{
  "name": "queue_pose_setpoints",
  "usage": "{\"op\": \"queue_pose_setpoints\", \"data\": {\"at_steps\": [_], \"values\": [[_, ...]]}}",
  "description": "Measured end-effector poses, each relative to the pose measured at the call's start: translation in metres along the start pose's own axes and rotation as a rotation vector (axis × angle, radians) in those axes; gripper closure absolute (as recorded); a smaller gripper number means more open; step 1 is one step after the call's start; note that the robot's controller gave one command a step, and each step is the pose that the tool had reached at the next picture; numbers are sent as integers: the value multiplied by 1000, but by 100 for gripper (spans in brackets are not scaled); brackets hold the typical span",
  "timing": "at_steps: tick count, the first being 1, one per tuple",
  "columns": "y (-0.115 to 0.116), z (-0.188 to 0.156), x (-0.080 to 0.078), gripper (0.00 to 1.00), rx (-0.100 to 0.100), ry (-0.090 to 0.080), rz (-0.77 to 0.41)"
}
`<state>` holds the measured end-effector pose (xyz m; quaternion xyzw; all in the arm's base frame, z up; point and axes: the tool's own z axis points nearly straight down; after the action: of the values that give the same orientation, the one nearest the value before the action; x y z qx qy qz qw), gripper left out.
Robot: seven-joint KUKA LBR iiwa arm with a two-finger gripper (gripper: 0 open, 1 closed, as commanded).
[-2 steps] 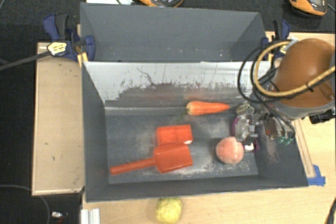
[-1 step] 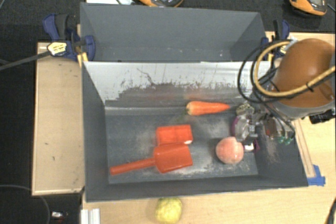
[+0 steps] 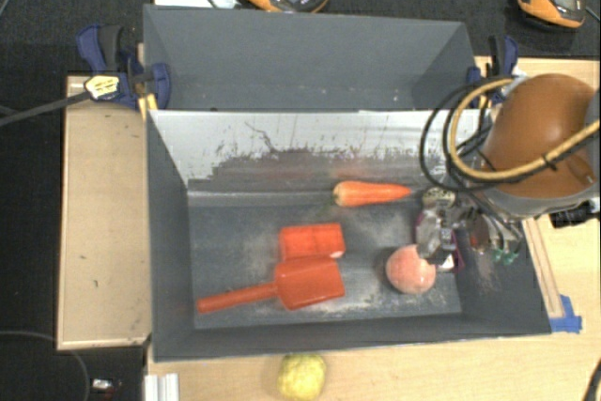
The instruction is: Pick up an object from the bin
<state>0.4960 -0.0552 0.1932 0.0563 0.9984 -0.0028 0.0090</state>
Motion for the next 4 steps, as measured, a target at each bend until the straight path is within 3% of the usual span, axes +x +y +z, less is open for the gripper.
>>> {"op": "queue_pose_setpoints", "data": {"at_steps": [1,2,3,4], "values": [[24,-37,-18,100,0,-8,-157],[48,-3,6,100,-2,3,58],[64,12,-2,0,-1,-7,-90],[64,12,-2,0,-1,-7,-90]]}}
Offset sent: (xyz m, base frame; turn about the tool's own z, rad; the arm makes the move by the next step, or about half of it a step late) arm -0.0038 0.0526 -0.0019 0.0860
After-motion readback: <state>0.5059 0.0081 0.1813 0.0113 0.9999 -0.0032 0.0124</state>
